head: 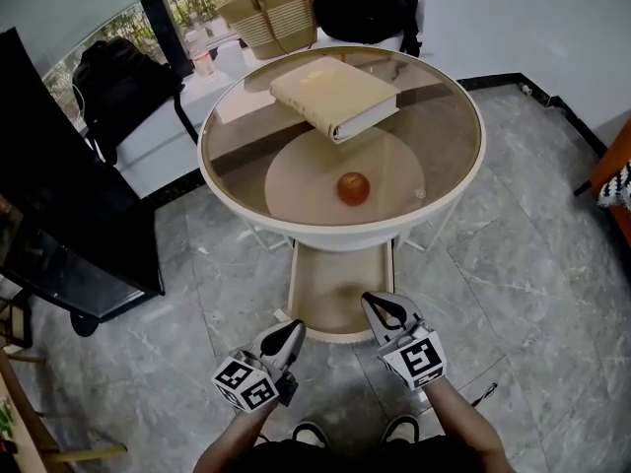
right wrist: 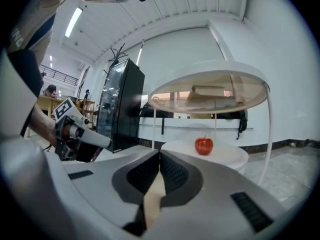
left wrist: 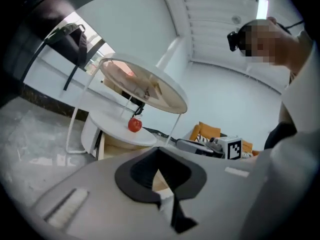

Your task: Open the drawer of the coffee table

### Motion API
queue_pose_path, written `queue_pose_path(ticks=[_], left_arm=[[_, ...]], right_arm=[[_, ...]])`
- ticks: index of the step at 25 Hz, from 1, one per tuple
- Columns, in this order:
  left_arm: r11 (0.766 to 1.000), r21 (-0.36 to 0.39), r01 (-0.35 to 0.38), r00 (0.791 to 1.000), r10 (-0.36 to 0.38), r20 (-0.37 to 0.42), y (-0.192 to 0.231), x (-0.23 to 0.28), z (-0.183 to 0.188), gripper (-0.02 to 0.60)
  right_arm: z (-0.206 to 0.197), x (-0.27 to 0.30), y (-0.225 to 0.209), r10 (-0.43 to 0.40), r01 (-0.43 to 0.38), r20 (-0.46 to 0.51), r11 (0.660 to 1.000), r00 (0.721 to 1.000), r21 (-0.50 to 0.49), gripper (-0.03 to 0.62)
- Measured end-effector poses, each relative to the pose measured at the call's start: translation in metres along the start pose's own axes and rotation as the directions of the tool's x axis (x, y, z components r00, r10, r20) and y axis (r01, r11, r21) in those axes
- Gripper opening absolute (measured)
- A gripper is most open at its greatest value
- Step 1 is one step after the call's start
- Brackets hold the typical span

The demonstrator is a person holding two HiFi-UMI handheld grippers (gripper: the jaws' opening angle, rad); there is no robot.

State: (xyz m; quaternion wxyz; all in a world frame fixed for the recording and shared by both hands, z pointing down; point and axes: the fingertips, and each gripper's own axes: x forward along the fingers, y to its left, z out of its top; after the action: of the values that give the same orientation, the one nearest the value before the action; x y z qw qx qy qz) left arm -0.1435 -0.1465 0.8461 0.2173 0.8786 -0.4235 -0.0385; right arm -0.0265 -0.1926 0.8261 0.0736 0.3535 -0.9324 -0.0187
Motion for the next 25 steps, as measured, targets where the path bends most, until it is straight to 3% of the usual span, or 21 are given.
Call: queue_pose_path(ticks=[6,11,13,20,24,25], left_arm=[[0.968,0.250,-0.015,0.999,0.027,-0.044,-0.015,0.033,0.033,0.006],[0.903,0.423,-0.077,0.994,0.103,-0.039,-0.028,0.053,0.056,0.006],[0.895,0.437,-0.090,0.993,0.113,-0.026,-0.030,0.059,0.061,0.006],[0.922,0.373,-0.106,0.992,0.123,-0.021,-0.020,0.064,0.053,0.006],[0.878,0.461,-0.131,0.987,0.161,-0.027,-0.017,0.063,0.049,0.006],[0.876,0.465,-0.129,0.986,0.162,-0.032,-0.017,0.064,0.048,0.006]], right_arm=[[0.016,-0.006,-0.003,-0.023,0.023,-0.005,1.000,1.000,0.018,0.006],[0.037,-0.014,-0.017,-0.117,0.115,0.045,0.993,0.992,0.032,0.006],[0.041,-0.016,-0.020,-0.136,0.135,0.047,0.990,0.990,0.026,0.006],[0.028,-0.011,-0.020,-0.120,0.120,-0.003,0.993,0.993,0.001,0.006],[0.027,-0.010,-0.025,-0.124,0.124,0.011,0.992,0.992,0.032,0.006],[0.028,-0.009,-0.026,-0.125,0.124,0.013,0.991,0.992,0.040,0.006]])
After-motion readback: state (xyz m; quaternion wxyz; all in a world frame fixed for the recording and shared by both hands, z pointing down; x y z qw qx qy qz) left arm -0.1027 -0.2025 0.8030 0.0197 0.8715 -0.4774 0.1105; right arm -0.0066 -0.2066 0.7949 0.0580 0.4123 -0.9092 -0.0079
